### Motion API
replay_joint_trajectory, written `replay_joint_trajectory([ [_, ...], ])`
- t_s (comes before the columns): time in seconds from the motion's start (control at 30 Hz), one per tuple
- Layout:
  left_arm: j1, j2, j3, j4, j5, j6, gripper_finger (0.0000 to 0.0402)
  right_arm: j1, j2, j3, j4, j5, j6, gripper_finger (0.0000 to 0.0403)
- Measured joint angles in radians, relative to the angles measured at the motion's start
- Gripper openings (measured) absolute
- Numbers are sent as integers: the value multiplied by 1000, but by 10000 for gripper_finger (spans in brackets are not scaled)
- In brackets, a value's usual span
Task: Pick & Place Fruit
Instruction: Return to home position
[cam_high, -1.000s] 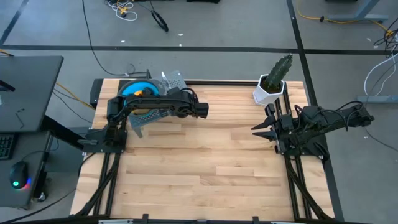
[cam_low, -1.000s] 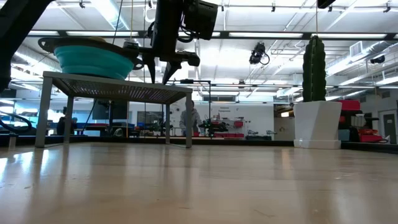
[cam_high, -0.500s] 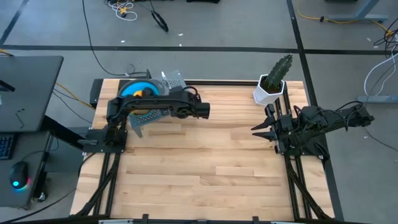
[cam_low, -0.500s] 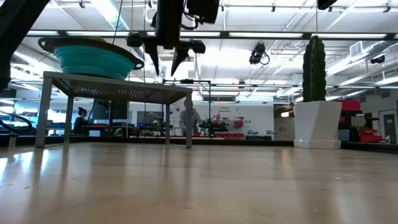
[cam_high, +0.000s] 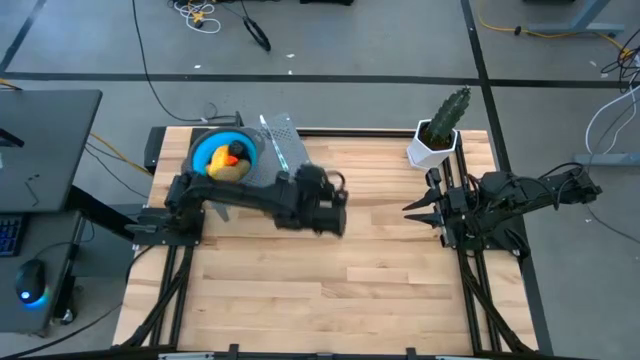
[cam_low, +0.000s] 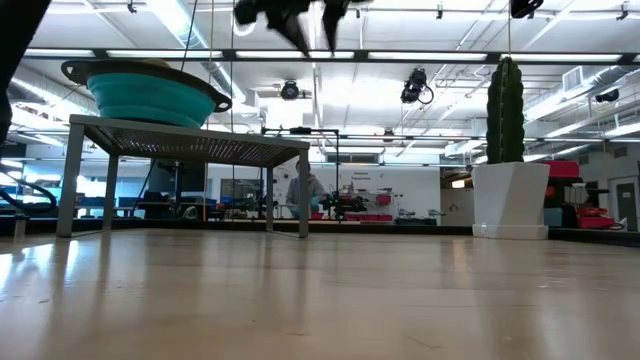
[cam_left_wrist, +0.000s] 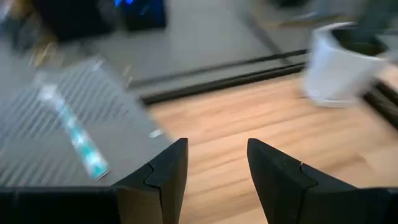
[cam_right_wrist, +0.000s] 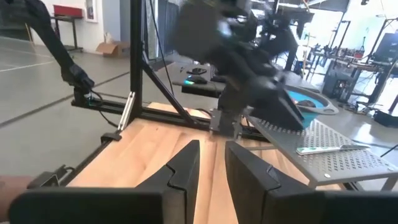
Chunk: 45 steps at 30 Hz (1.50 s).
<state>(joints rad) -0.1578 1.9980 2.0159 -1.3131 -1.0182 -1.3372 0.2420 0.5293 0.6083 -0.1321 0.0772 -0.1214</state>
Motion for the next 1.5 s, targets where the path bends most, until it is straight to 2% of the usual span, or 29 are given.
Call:
replay_joint_trajectory([
  [0.13,-88,0,0,191,-115,275,174,0,4,0,-31,5,-28,85],
  [0.2,-117,0,0,298,-114,417,171,-2,15,0,-52,36,-31,85],
  [0.3,-138,0,-17,478,-37,629,163,-19,39,0,-62,50,-20,85],
  [0.4,-143,-1,-79,665,87,809,149,-38,54,0,-59,52,23,85],
  [0.5,-144,1,-121,761,187,917,131,-52,54,0,-75,53,76,85],
  [0.7,-163,-1,-209,894,211,1041,88,-54,39,0,-125,105,145,85],
  [0.77,-169,-4,-279,1016,275,1075,70,-54,39,0,-138,106,165,85],
  [0.93,-176,-1,-517,1388,633,1155,19,-54,57,0,-155,77,243,85],
  [1.07,-179,-37,-685,1728,771,1271,8,-52,68,0,-138,60,271,85],
  [1.17,-179,-126,-809,1883,778,1311,13,-52,65,0,-116,83,282,85],
  [1.3,-169,-281,-1023,1986,773,1298,6,-52,44,0,-110,95,274,85],
  [1.5,-174,-508,-1329,2201,749,1295,9,-52,38,0,-137,174,249,85],
])
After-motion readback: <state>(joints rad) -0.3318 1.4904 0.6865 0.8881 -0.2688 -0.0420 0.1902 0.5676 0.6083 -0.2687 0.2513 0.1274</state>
